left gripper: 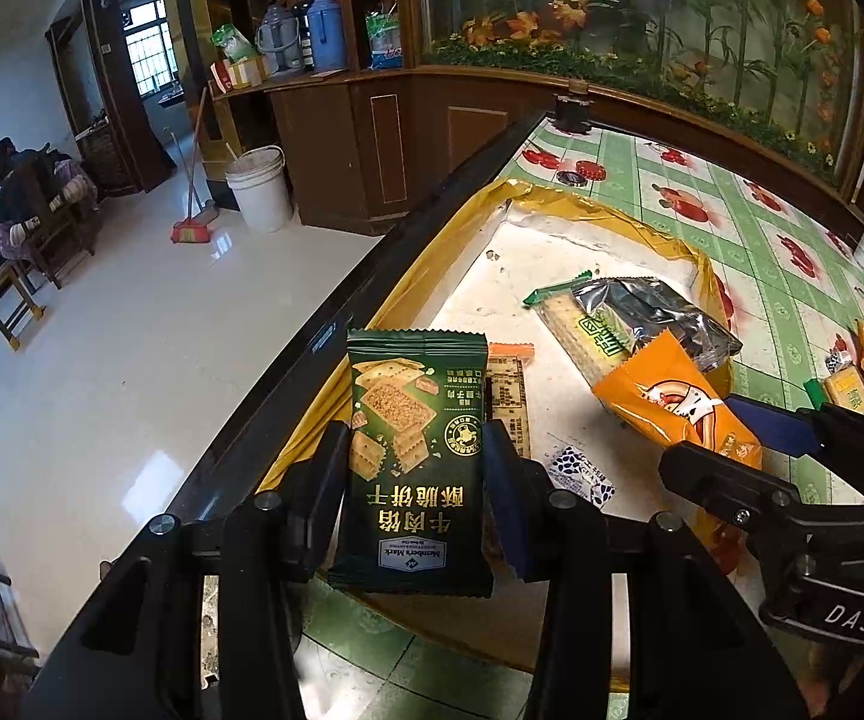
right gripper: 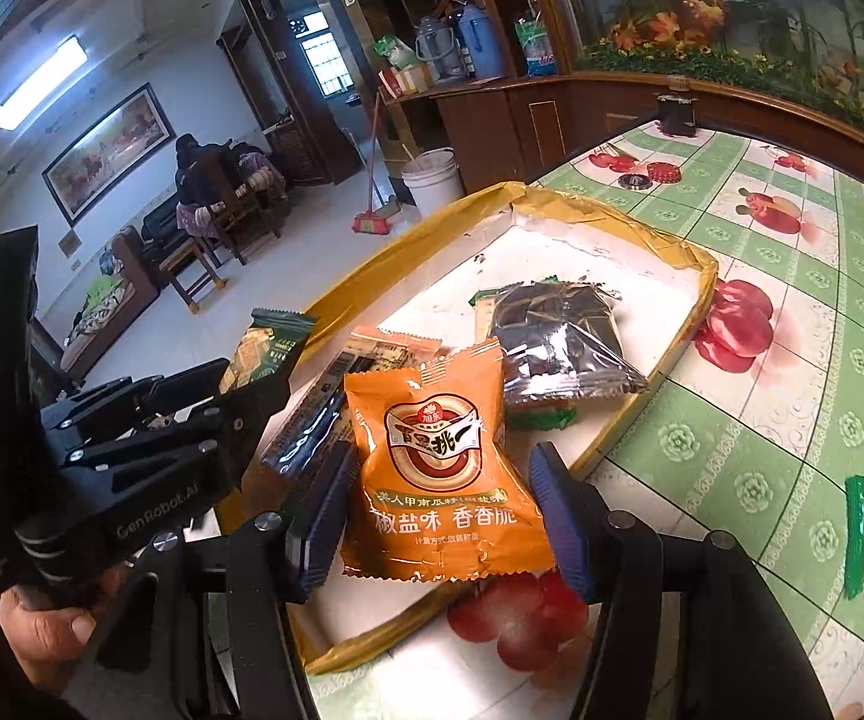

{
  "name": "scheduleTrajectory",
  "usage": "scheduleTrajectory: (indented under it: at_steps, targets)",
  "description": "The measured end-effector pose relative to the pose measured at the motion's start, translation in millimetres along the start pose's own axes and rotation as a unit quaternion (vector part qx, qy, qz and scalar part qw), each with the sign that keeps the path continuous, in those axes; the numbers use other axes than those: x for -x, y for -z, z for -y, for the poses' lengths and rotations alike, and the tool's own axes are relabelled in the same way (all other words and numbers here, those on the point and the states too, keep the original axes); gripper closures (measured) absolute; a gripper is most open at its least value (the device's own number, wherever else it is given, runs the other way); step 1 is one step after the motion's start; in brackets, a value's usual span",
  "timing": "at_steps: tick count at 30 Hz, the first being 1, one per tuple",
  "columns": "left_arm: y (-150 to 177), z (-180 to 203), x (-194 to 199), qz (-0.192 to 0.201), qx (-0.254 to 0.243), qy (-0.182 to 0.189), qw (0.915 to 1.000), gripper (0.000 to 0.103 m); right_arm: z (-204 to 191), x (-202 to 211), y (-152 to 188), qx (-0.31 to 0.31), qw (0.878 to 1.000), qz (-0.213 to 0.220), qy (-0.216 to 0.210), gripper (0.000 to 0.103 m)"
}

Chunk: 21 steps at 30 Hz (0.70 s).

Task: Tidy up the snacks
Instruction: 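Carry the green pack and orange bag over the yellow-rimmed tray, then open both tools to drop the green pack and orange bag into the tray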

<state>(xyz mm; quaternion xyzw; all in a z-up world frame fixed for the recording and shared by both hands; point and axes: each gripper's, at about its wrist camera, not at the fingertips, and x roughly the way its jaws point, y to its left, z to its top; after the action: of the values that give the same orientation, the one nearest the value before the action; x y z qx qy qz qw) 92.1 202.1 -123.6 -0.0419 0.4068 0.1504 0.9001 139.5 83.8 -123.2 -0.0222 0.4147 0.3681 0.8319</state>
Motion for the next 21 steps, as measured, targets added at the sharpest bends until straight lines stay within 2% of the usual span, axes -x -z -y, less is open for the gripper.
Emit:
scheduleTrajectory:
  at_steps: [12, 13, 17, 21]
  targets:
    - [1, -7, -8, -0.010, 0.009, -0.002, 0.9999, 0.060, -3, -18, -2, 0.015, 1.000, -0.015, 0.007, 0.040]
    - [1, -8, -8, -0.011, 0.013, -0.004, 0.9999, 0.058, -4, -18, -2, 0.017, 1.000, -0.015, 0.008, 0.040]
    - [2, -12, -3, -0.004, 0.026, -0.025, 0.9993, 0.036, -4, -14, -1, 0.016, 1.000, -0.012, 0.009, 0.038]
    - [2, -17, 12, 0.020, 0.046, -0.025, 0.9984, 0.034, 1, 1, 2, 0.008, 1.000, 0.003, 0.011, 0.037]
